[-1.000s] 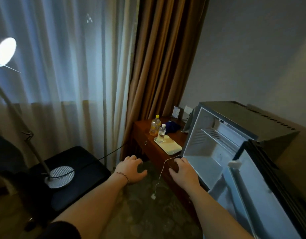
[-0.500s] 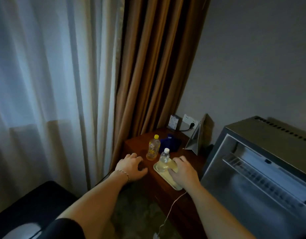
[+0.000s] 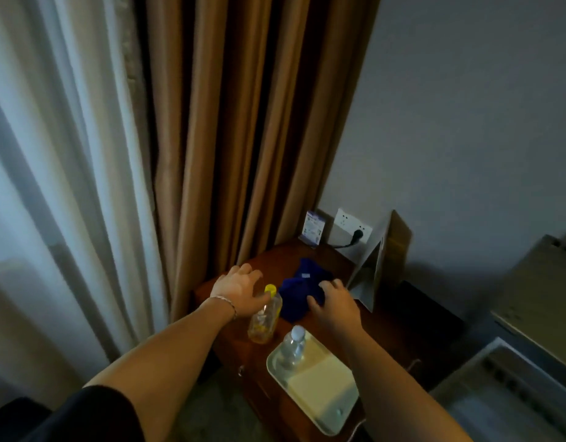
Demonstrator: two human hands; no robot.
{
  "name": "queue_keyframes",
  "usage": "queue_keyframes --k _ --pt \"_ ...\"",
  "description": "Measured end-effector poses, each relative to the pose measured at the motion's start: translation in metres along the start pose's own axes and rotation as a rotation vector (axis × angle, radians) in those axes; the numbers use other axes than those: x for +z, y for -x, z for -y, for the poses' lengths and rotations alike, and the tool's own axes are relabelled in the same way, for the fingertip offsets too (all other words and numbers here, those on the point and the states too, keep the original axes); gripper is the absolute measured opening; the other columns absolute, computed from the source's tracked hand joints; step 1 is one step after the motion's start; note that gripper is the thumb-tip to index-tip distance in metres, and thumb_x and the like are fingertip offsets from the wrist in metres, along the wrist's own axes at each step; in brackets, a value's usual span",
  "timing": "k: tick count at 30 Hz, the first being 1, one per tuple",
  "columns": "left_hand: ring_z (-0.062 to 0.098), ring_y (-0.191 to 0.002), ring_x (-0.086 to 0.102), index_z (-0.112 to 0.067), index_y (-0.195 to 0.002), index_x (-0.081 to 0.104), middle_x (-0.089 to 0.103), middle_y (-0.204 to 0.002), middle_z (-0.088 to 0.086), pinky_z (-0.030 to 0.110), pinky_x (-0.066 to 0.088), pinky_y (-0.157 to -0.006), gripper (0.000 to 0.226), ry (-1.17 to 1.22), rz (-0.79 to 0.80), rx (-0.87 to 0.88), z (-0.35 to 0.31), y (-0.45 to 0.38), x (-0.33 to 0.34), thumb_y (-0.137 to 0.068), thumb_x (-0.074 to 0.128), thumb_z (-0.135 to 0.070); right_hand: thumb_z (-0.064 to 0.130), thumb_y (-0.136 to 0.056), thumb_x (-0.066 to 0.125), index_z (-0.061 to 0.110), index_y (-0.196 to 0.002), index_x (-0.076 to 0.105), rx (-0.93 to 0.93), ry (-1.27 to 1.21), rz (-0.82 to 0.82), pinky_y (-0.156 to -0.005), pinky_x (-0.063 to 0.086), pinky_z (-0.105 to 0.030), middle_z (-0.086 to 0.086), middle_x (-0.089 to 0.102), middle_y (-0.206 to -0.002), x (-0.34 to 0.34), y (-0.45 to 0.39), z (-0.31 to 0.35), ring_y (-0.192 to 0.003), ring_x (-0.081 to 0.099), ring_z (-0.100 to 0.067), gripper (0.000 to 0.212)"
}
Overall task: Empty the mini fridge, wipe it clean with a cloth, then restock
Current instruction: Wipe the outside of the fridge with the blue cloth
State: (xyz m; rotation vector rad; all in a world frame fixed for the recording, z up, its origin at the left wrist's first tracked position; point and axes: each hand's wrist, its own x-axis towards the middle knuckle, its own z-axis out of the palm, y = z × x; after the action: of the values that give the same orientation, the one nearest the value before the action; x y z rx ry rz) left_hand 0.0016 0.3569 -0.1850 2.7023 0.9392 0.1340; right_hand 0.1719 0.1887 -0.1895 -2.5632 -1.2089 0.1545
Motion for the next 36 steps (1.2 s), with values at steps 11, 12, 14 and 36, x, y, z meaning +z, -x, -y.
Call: queue_keyframes --k 11,12,14,36 --pt "0.019 -0.137 0.032 -0.028 -0.147 0.038 0.038 -0.146 -0.004 0.040 0.037 -0.109 0.068 -0.020 0.068 -0.062 0.014 -0.156 0.039 -0.090 0.041 -0.067 0.060 -0.095 0.051 0.022 -0.148 0.037 0.017 0.077 0.235 -0.103 0.041 -0.047 -0.005 0.030 -0.152 0.057 -0.154 -0.028 -0.139 0.032 -0.032 0.066" --pt "0.019 -0.137 0.032 -0.028 -0.147 0.038 0.037 -0.146 -0.004 0.039 0.036 -0.109 0.068 -0.014 0.076 -0.058 0.018 -0.166 0.045 -0.091 0.041 -0.067 0.061 -0.095 0.050 0.022 -0.150 0.034 0.032 0.080 0.252 -0.105 0.040 -0.047 -0.005 0.027 -0.155 0.064 -0.163 -0.029 -0.141 0.029 -0.032 0.069" --pt "0.018 -0.137 0.031 -0.029 -0.148 0.037 0.036 -0.146 -0.005 0.039 0.037 -0.109 0.069 -0.020 0.111 -0.041 0.026 -0.184 0.059 -0.090 0.040 -0.067 0.062 -0.095 0.049 0.021 -0.153 0.030 0.059 0.092 0.280 -0.108 0.038 -0.048 -0.006 0.023 -0.159 0.078 -0.178 -0.032 -0.144 0.026 -0.032 0.074" --pt "0.018 -0.137 0.029 -0.027 -0.154 0.022 0.024 -0.152 -0.006 0.041 0.039 -0.109 0.080 0.087 0.312 -0.107 0.077 -0.246 0.164 -0.088 0.045 -0.065 0.095 -0.049 0.063 0.047 -0.156 -0.013 0.310 0.047 0.685 -0.110 0.007 -0.080 0.002 -0.033 -0.162 0.190 -0.233 -0.043 -0.148 -0.022 -0.046 0.140"
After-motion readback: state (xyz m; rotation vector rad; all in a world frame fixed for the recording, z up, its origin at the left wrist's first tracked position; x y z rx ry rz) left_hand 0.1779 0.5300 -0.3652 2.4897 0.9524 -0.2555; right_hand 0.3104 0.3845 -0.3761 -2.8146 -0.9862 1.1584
